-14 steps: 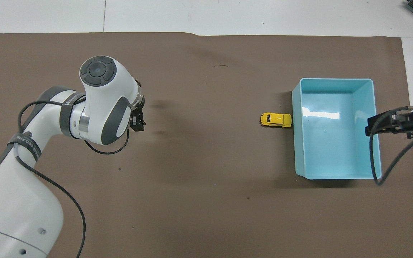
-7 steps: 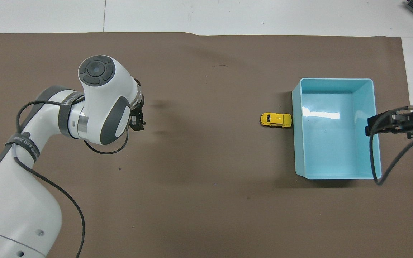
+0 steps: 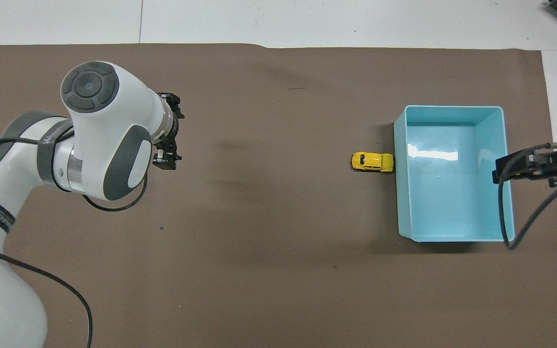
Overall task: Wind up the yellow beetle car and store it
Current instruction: 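Retract the left gripper while the right gripper reaches over the bin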
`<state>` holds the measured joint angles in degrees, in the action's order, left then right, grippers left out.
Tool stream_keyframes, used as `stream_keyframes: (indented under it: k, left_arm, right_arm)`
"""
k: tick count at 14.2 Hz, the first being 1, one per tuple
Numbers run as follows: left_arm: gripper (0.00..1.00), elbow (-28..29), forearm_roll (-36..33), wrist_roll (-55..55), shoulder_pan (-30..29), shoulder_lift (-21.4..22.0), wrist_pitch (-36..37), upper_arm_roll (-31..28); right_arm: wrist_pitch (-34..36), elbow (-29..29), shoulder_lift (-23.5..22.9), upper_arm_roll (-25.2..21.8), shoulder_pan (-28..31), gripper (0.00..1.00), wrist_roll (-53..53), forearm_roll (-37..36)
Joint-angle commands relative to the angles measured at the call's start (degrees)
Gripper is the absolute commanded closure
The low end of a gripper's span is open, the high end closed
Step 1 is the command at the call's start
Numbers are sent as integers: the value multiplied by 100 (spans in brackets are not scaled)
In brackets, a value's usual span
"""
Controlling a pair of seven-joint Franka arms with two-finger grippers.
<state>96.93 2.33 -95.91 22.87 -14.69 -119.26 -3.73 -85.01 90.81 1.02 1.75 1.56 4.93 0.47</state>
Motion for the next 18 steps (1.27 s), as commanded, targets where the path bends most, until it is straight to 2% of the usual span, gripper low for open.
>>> stream_keyframes:
  k: [1,5,11,16,18]
  left_arm:
    - [0,54,-92,738,-204,334,385,48]
    - [0,54,-92,1521,-336,598,676,48]
    - [0,54,-101,2514,-617,932,817,48]
    - [0,11,-101,3384,-898,1135,834,48]
    - [0,-190,-92,3832,-977,1144,1018,39]
  right_arm:
    - [-401,286,161,53,-42,0,-168,32]
    - [-578,436,100,80,-173,0,-28,32]
    - [-1131,858,56,80,-595,0,929,32]
    - [-1272,929,-163,89,-833,0,2474,32]
    - [-1290,929,-260,80,-938,0,3370,32]
